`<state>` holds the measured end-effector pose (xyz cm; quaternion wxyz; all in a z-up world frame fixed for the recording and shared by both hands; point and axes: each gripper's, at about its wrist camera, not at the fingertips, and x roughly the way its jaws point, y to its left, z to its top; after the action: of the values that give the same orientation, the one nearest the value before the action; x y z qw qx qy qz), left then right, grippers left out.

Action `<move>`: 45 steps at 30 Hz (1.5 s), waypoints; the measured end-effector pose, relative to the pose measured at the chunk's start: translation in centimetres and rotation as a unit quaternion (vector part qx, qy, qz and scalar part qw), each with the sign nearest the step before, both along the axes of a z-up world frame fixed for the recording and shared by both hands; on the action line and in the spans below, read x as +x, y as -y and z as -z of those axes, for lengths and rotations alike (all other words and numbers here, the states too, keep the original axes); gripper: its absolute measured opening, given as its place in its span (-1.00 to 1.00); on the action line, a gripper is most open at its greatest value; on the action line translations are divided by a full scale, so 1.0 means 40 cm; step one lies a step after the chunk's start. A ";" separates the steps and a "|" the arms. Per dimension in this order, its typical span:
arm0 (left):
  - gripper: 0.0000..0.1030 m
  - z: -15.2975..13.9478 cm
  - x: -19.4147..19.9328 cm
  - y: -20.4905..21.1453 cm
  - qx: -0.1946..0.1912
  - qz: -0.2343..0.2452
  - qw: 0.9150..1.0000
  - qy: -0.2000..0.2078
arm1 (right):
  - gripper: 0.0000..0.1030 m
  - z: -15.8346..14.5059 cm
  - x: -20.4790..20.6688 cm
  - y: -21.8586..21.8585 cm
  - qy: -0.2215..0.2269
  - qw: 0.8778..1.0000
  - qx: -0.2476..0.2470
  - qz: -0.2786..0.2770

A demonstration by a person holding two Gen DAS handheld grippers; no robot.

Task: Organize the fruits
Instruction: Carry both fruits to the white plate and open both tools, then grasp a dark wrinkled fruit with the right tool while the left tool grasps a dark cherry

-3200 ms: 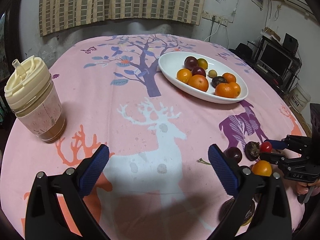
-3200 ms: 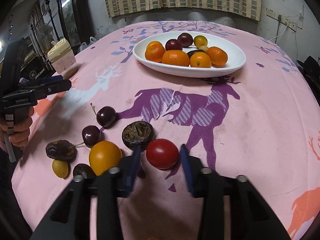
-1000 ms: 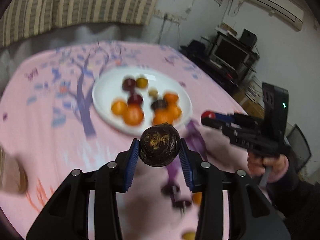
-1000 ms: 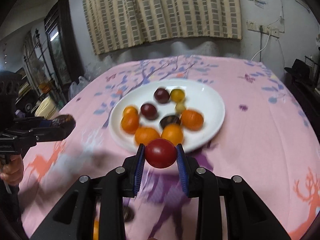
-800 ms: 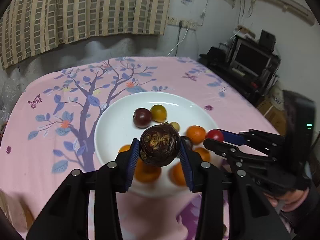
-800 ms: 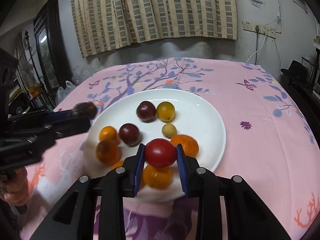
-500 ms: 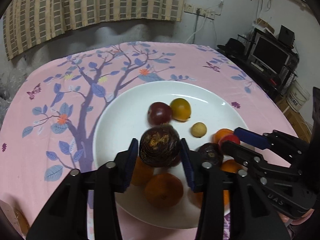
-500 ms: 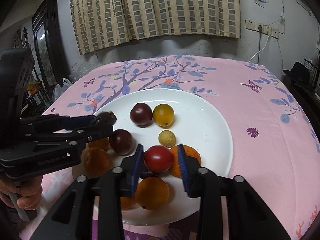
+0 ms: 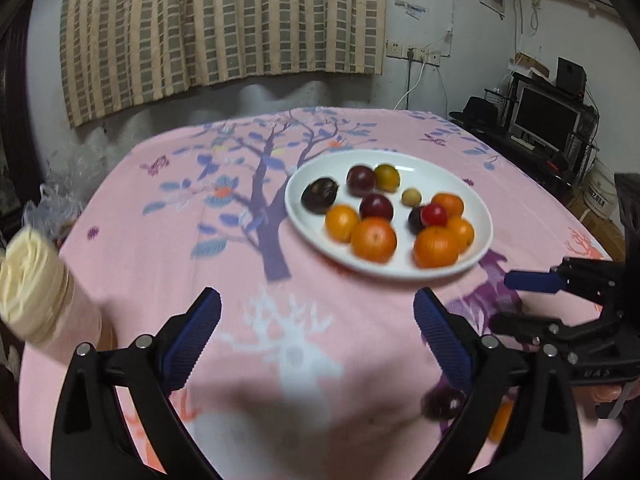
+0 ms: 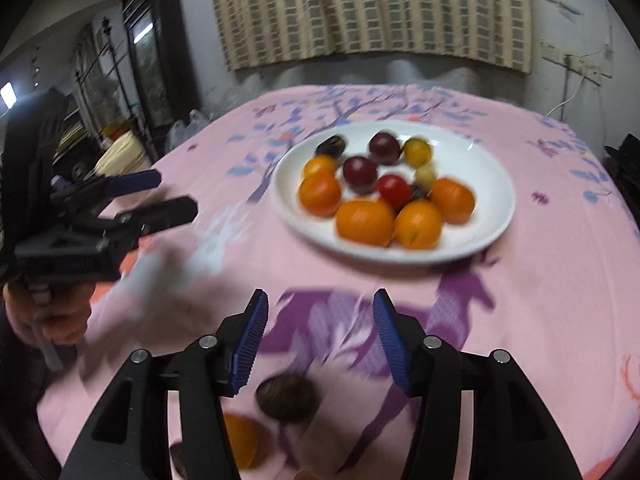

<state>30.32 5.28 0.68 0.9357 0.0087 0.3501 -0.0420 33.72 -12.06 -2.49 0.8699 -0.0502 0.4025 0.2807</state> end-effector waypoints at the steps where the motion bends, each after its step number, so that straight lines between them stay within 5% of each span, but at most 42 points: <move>1: 0.84 0.011 -0.015 -0.015 -0.009 -0.007 1.000 -0.004 | 0.07 0.007 -0.015 0.001 -0.006 1.000 0.001 -0.003; 8: 0.84 0.063 -0.056 -0.106 -0.069 -0.061 0.995 -0.040 | 0.06 0.055 -0.054 -0.001 -0.058 0.998 -0.008 -0.014; 13: 0.84 0.055 -0.064 -0.104 -0.066 -0.058 0.996 -0.031 | 0.04 0.065 -0.057 0.005 -0.080 0.997 0.006 -0.016; 19: 0.84 0.061 -0.063 -0.080 -0.059 -0.038 0.997 -0.040 | -0.28 0.073 -0.043 0.017 -0.098 0.995 0.015 -0.008; 26: 0.84 0.071 -0.065 -0.018 -0.083 0.044 0.993 -0.078 | -0.29 0.042 -0.041 0.039 -0.074 0.997 0.028 0.009; 31: 0.32 0.077 -0.065 0.087 -0.103 0.118 0.981 -0.111 | -0.29 0.024 -0.041 0.057 -0.064 0.997 0.034 0.022; 40: -0.32 0.137 -0.042 0.178 -0.040 0.122 0.978 -0.163 | -0.29 -0.002 -0.050 0.062 -0.047 0.998 0.040 0.022; 45: -0.44 0.140 -0.046 0.173 -0.040 0.129 0.977 -0.163 | -0.29 -0.007 -0.050 0.064 -0.042 0.998 0.041 0.025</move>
<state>28.46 -1.66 -4.93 0.8523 0.0092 0.4920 -0.1773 31.73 -14.63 -2.21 0.8600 0.0079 0.4282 0.2774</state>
